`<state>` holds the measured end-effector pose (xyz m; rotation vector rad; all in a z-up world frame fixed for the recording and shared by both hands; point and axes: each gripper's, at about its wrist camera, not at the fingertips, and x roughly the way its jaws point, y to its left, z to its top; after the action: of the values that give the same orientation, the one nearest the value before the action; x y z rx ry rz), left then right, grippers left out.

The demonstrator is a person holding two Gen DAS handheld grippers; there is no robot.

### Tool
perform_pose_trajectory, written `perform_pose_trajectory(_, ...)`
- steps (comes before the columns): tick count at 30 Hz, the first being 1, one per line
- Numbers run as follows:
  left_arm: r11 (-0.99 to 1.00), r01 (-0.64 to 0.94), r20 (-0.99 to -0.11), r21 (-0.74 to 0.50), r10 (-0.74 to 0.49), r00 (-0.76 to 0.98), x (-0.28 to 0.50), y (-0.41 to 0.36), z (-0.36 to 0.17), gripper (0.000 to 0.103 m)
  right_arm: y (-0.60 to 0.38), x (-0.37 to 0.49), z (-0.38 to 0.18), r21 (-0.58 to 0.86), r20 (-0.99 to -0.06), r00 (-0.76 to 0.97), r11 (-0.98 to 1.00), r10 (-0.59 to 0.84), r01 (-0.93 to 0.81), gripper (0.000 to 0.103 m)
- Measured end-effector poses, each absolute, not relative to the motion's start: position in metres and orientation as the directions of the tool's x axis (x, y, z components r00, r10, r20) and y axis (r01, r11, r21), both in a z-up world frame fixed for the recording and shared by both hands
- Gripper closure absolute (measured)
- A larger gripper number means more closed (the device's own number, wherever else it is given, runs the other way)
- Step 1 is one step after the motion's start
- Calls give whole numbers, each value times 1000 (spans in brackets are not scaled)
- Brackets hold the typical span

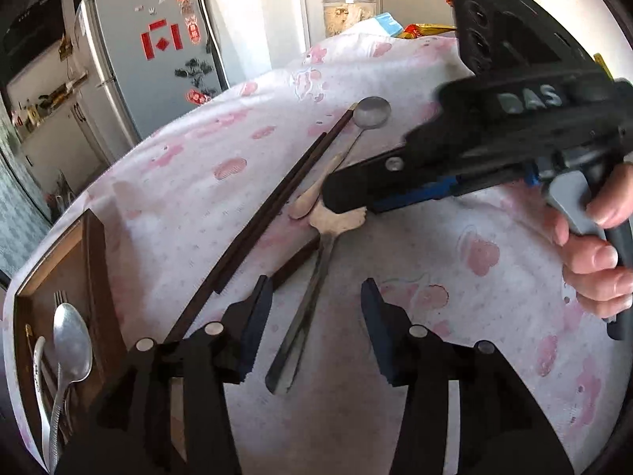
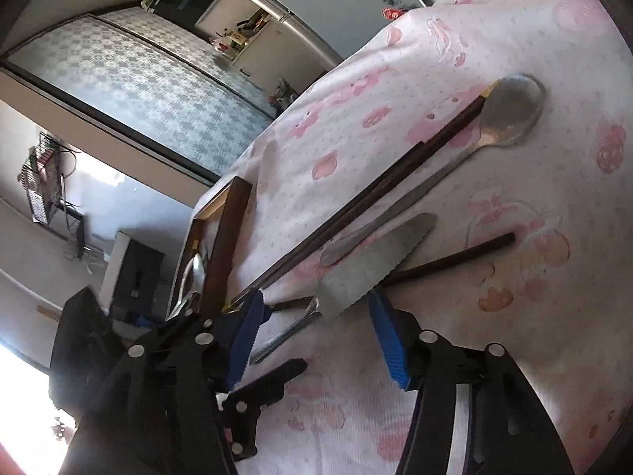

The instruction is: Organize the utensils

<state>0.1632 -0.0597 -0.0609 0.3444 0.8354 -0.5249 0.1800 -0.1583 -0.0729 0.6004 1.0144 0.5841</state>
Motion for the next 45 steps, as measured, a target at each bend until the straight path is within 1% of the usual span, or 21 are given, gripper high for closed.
perform_pose_trajectory(1,822,567,-780,59,-316,540,164,-59,-61,84,-157,182,-73,687,-603,416,708,681,-163,55)
perform_pose_trajectory(2,820,572,-782,23,-342,521,164,-58,-61,92,-156,184,-73,684,-607,420,713,675,-156,56)
perform_pose_trajectory(6,815,578,-782,30,-341,521,159,-60,-59,94,-152,190,-73,661,-625,431,735,651,-152,57)
perform_pose_trajectory(8,815,579,-781,16,-352,517,159,-58,-59,94,-148,192,-71,624,-645,446,765,620,-161,62)
perform_pose_trajectory(9,816,578,-779,13,-354,517,158,-58,-59,94,-146,193,-72,608,-654,452,777,606,-163,72)
perform_pose_trajectory(10,816,578,-778,10,-357,517,158,-58,-60,94,-146,193,-72,608,-654,452,777,606,-163,89)
perform_pose_trajectory(11,813,582,-777,12,-358,517,156,-58,-59,93,-146,194,-75,599,-661,456,785,596,-157,91)
perform_pose_trajectory(12,813,581,-778,17,-355,519,155,-59,-60,92,-150,194,-79,624,-642,458,766,615,-155,92)
perform_pose_trajectory(13,814,580,-779,19,-352,520,155,-59,-60,84,-152,192,-80,628,-636,464,763,617,-155,92)
perform_pose_trajectory(14,816,577,-781,22,-347,520,154,-59,-60,56,-153,191,-79,632,-630,467,759,621,-157,93)
perform_pose_trajectory(15,820,571,-779,30,-339,527,152,-58,-59,44,-155,190,-78,637,-621,471,754,626,-161,94)
perform_pose_trajectory(16,820,572,-777,32,-339,530,152,-58,-59,40,-156,187,-75,641,-613,474,749,632,-168,95)
perform_pose_trajectory(25,823,567,-781,-22,-369,505,153,-63,-56,41,-158,168,-51,664,-551,508,717,662,-214,100)
perform_pose_trajectory(27,821,570,-779,-35,-380,500,152,-66,-53,46,-159,165,-48,679,-535,507,701,676,-219,101)
perform_pose_trajectory(29,814,579,-777,-48,-394,490,149,-69,-50,61,-158,163,-45,691,-522,506,689,686,-220,101)
perform_pose_trajectory(30,811,583,-778,-53,-400,485,148,-70,-49,67,-159,162,-44,692,-520,508,687,687,-222,102)
perform_pose_trajectory(31,806,589,-779,-59,-406,477,146,-71,-48,79,-158,161,-42,695,-514,509,683,691,-225,102)
perform_pose_trajectory(32,801,595,-779,-64,-413,472,144,-73,-47,88,-157,160,-39,696,-510,508,680,694,-230,102)
perform_pose_trajectory(34,809,588,-781,-17,-378,498,140,-75,-44,88,-156,157,-34,696,-505,508,677,697,-238,102)
perform_pose_trajectory(38,823,569,-777,-7,-362,514,135,-64,-37,91,-149,153,-27,687,-504,506,680,700,-257,102)
perform_pose_trajectory(45,878,479,-748,13,-310,588,121,-6,-5,93,-107,151,0,688,-472,479,649,740,-324,101)
